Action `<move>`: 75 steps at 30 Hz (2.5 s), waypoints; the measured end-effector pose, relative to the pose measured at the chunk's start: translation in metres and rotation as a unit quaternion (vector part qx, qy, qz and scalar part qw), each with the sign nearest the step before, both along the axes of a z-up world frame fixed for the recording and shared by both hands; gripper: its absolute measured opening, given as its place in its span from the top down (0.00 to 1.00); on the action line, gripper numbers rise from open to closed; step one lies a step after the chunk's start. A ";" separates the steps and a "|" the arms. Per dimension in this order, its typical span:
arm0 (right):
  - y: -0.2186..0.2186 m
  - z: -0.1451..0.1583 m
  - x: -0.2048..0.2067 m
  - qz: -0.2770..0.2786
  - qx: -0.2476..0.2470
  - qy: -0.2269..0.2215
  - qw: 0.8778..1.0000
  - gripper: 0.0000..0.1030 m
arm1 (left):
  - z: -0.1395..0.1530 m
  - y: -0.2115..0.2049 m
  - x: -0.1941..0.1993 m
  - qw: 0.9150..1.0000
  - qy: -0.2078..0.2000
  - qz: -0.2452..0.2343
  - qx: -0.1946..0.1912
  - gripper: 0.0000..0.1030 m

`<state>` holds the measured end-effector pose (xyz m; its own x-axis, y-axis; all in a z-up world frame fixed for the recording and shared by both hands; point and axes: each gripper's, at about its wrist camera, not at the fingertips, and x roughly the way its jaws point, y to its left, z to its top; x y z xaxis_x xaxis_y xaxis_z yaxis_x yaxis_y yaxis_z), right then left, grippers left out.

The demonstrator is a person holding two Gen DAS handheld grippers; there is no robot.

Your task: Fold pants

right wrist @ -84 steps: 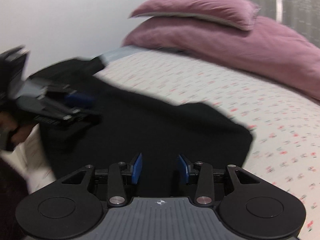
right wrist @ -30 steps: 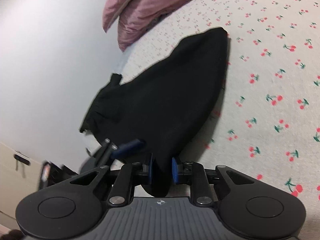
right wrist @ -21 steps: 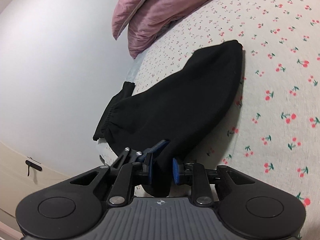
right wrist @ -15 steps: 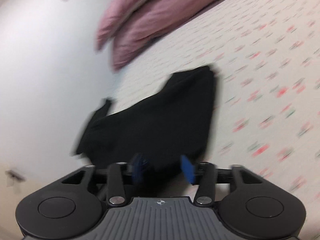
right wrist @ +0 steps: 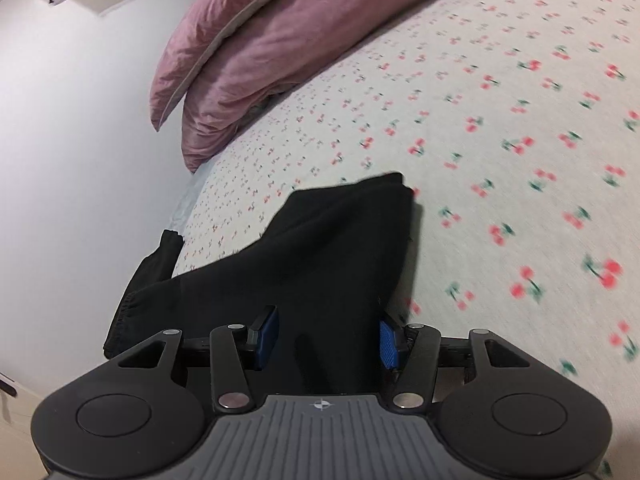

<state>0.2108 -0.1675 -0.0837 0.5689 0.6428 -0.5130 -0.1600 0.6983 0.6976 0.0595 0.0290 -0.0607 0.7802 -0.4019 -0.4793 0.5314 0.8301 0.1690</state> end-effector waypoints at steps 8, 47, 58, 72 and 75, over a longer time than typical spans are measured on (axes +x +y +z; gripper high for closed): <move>-0.014 0.005 0.003 -0.046 0.027 0.023 0.998 0.89 | 0.007 -0.003 0.000 1.000 0.013 0.015 -0.005 0.91; 0.004 0.119 -0.049 -0.046 0.049 -0.062 0.996 0.89 | 0.081 0.037 -0.031 0.951 0.068 0.085 -0.289 0.91; 0.142 0.112 0.003 0.031 -0.012 -0.062 0.998 0.89 | 0.068 0.146 -0.013 0.908 0.108 0.185 -0.361 0.91; 0.167 0.103 0.010 0.039 -0.030 -0.087 0.995 0.37 | 0.039 0.239 -0.007 0.878 0.157 0.270 -0.363 0.66; 0.156 0.103 -0.008 0.042 -0.066 -0.110 0.991 0.34 | 0.052 0.246 -0.005 0.896 0.129 0.261 -0.335 0.48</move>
